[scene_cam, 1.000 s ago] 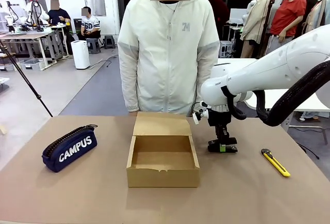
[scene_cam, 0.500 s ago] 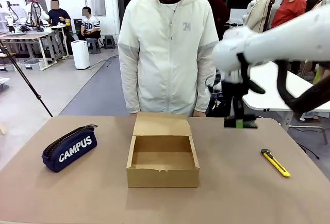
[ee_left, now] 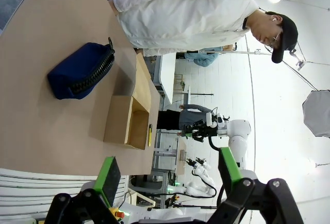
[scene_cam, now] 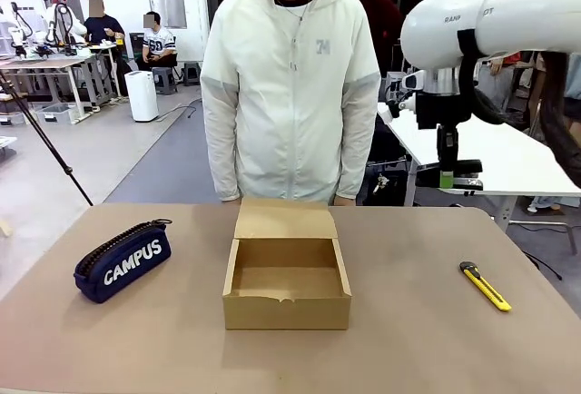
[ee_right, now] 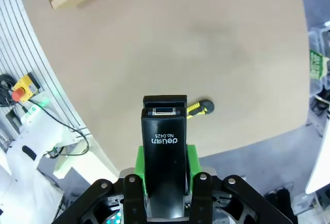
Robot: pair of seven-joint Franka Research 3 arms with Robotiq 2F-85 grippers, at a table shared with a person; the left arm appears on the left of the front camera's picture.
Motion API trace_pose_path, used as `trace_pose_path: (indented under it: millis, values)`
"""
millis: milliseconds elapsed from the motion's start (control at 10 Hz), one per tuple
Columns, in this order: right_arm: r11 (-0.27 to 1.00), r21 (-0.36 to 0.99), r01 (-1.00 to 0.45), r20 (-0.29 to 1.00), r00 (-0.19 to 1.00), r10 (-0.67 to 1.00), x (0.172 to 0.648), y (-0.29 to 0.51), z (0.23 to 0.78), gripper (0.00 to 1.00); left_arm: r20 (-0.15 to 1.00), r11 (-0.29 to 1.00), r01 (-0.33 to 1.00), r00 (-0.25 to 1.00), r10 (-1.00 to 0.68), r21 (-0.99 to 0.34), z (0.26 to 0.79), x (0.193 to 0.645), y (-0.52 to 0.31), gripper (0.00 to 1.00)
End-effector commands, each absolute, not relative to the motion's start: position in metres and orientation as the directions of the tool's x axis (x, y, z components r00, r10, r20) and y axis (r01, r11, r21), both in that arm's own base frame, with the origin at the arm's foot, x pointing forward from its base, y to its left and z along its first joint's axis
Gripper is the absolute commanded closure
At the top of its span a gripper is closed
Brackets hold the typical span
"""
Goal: Pack the items into the box.
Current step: Pick up the item indicated by the person and place it inside the Mailer Box.
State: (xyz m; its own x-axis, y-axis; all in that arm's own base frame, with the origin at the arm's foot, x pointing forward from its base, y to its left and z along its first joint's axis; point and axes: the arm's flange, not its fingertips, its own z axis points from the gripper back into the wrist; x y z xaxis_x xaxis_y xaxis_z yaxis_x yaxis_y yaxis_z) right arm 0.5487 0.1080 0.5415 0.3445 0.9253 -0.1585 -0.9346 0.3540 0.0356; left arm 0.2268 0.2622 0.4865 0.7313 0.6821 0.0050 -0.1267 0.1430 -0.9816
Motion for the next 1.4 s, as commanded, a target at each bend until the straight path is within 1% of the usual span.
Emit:
trace_pose_path:
  millis: [0,100,200,300,400,600,800,900,1000,1200,1300]
  values:
    - [0.324,0.055,-0.944,-0.169,0.311,0.935,0.554,0.115,0.531,1.00,0.019,0.145,-0.108,0.735,0.678,-0.984,0.488,0.225,0.263,0.00]
    - [0.354,0.036,-0.935,-0.159,0.344,0.925,0.549,0.108,0.541,1.00,0.019,0.145,-0.108,0.735,0.678,-0.984,0.488,0.225,0.263,0.00]
    - [0.457,0.071,-0.887,-0.004,0.457,0.889,0.549,0.119,0.542,1.00,0.019,0.145,-0.108,0.735,0.678,-0.984,0.488,0.225,0.263,0.00]
    - [0.495,0.041,-0.868,-0.005,0.495,0.869,0.545,0.150,0.547,1.00,0.019,0.145,-0.108,0.735,0.678,-0.984,0.488,0.225,0.263,0.00]
    - [0.455,0.019,-0.890,0.008,0.456,0.890,0.541,0.190,0.545,1.00,0.019,0.145,-0.108,0.735,0.678,-0.984,0.488,0.225,0.263,0.00]
    - [0.276,0.027,-0.961,0.055,0.278,0.959,0.531,0.270,0.525,1.00,0.019,0.145,-0.108,0.735,0.678,-0.984,0.488,0.225,0.263,0.00]
    - [0.143,-0.008,-0.990,0.056,0.143,0.988,0.518,0.330,0.505,1.00,0.019,0.145,-0.108,0.735,0.678,-0.984,0.488,0.225,0.263,0.00]
    - [0.076,-0.044,-0.996,0.037,0.075,0.997,0.512,0.356,0.492,1.00,0.019,0.145,-0.108,0.735,0.678,-0.984,0.488,0.225,0.263,0.00]
    - [0.030,-0.032,-0.999,0.017,0.030,0.999,0.509,0.374,0.472,1.00,0.019,0.145,-0.108,0.735,0.678,-0.984,0.488,0.225,0.263,0.00]
    - [0.055,-0.016,-0.998,-0.030,0.056,0.998,0.507,0.388,0.425,1.00,0.019,0.145,-0.108,0.735,0.678,-0.984,0.488,0.225,0.263,0.00]
    - [0.035,0.002,-0.999,-0.017,0.035,0.999,0.509,0.394,0.398,1.00,0.019,0.145,-0.108,0.735,0.678,-0.984,0.488,0.225,0.263,0.00]
